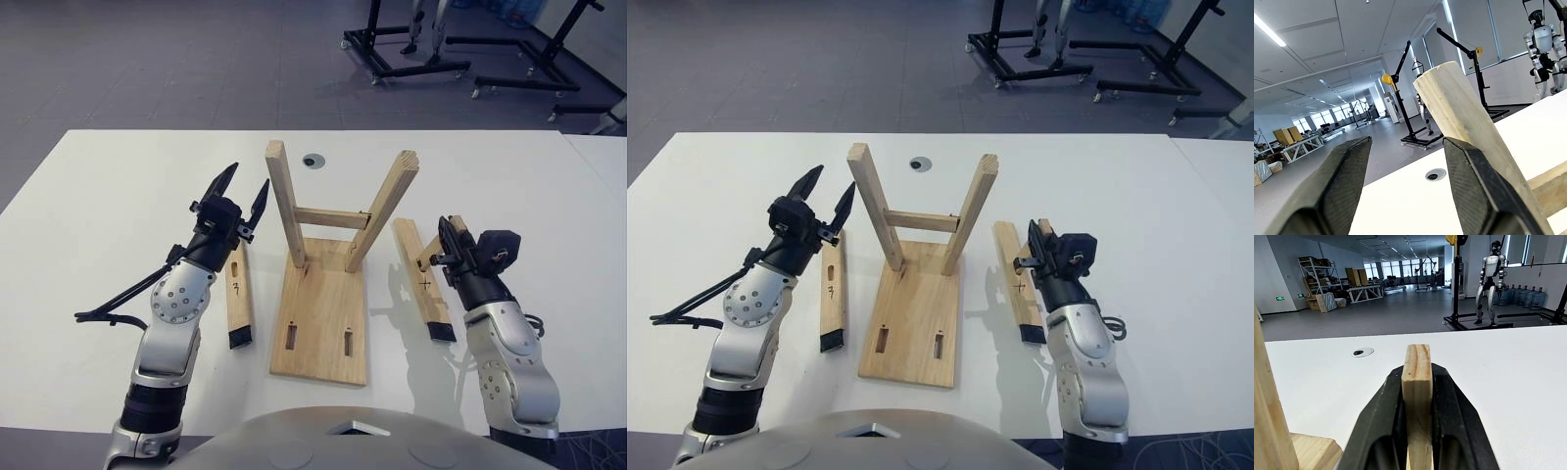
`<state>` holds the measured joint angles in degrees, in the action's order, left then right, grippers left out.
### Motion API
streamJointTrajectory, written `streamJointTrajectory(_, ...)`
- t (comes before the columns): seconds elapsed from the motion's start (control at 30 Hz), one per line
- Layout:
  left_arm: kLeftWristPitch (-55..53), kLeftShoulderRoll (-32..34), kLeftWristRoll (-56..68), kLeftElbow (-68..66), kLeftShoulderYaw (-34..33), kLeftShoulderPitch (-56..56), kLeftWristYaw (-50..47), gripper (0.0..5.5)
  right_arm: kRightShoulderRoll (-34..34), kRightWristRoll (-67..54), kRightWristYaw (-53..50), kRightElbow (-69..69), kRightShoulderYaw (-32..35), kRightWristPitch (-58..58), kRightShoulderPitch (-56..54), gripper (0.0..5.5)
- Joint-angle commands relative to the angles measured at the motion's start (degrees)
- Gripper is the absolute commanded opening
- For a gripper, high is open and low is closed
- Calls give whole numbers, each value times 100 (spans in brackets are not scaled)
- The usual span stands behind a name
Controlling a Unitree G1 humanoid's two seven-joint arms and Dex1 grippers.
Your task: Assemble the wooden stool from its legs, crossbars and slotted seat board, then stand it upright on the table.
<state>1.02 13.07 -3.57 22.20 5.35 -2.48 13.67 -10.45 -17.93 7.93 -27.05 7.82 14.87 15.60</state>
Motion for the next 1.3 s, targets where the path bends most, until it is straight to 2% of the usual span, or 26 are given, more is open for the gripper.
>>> streamJointTrajectory(0.03,22,-8,-59,-48,14,7,-33,265,-170,105,19,190,-11,416,-89,39)
streamJointTrajectory(0.13,48,-39,-94,-78,30,-24,-89,265,-271,159,-61,162,34,584,-260,39)
streamJointTrajectory(0.17,60,-50,-106,-92,43,-27,-106,265,-293,152,-71,171,69,630,-298,76)
streamJointTrajectory(0.47,136,-96,-162,-94,54,-110,-220,265,-406,-73,-4,89,379,1095,-774,237)
streamJointTrajectory(0.63,222,-139,-200,-203,45,-166,-296,265,-461,-460,-113,-265,582,1597,-1385,322)
streamJointTrajectory(0.9,437,-198,-267,-551,62,-192,-407,265,-618,-882,-459,-375,972,2279,-2641,322)
streamJointTrajectory(1.1,529,-272,-315,-697,105,-148,-471,265,-713,-903,-549,-198,971,2502,-3257,322)
streamJointTrajectory(1.3,543,-326,-333,-798,169,-111,-468,265,-950,38,-384,694,51,2402,-2427,322)
